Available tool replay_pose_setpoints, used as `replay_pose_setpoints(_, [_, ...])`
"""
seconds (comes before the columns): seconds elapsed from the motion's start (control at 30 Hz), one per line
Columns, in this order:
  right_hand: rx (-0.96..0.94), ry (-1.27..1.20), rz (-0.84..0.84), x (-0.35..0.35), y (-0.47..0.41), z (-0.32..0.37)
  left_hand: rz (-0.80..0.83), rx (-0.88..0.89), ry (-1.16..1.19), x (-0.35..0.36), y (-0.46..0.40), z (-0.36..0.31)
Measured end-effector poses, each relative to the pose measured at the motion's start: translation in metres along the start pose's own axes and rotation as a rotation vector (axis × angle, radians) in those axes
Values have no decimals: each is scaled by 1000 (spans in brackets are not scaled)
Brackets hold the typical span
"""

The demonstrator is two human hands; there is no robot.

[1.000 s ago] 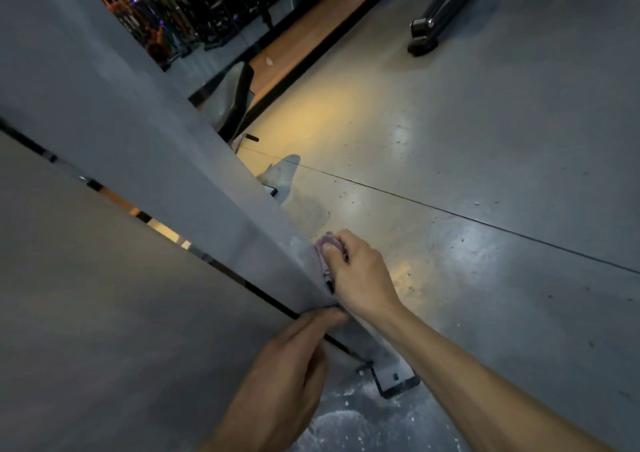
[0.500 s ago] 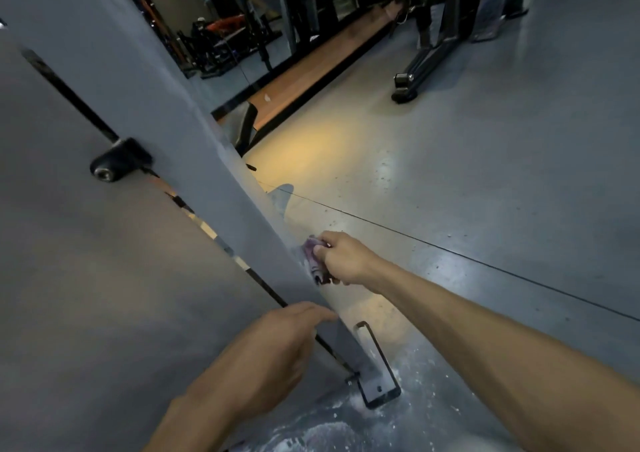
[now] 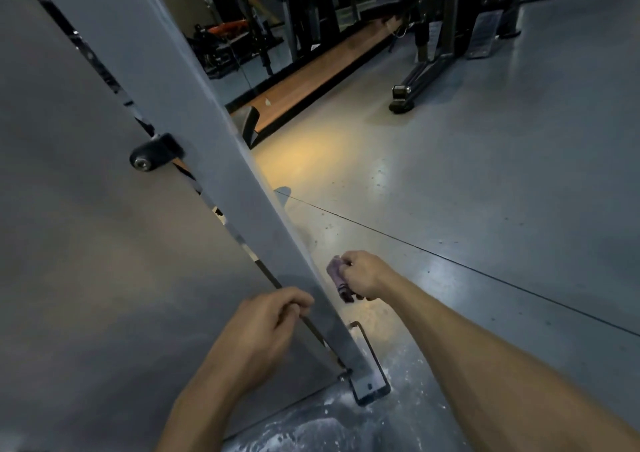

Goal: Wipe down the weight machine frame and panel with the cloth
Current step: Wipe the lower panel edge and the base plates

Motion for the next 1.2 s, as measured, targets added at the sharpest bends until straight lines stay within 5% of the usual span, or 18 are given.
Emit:
replay_pose_setpoints(0.43, [-241,-255,-200,-16,49,64,-154,-65,113,-17,-3,5])
replay_pose_setpoints(0.63, [-96,-218,-165,1,47,48,-217,-84,131,-26,1,-5])
replay_pose_setpoints(0.83, [-300,-360,-295,-30,67,95,-450,-45,210,-54,11,-21])
replay_pose_setpoints(1.0, [-120,-388,-258,-15,58,78,-580,-57,343,-62,16,-26])
replay_pose_setpoints(1.2, [-389,-509,-369,-50,82,143,-666,-32,470,-71,21,-25])
Point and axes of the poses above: each hand's wrist, its own y-axis away from the middle knuckle, its own x-axis out of the palm, z = x × y, the point moved 9 cm from there along -y, towards the middle knuckle, and after that the axes turned 9 degrees about z, right-handed, at the moved point
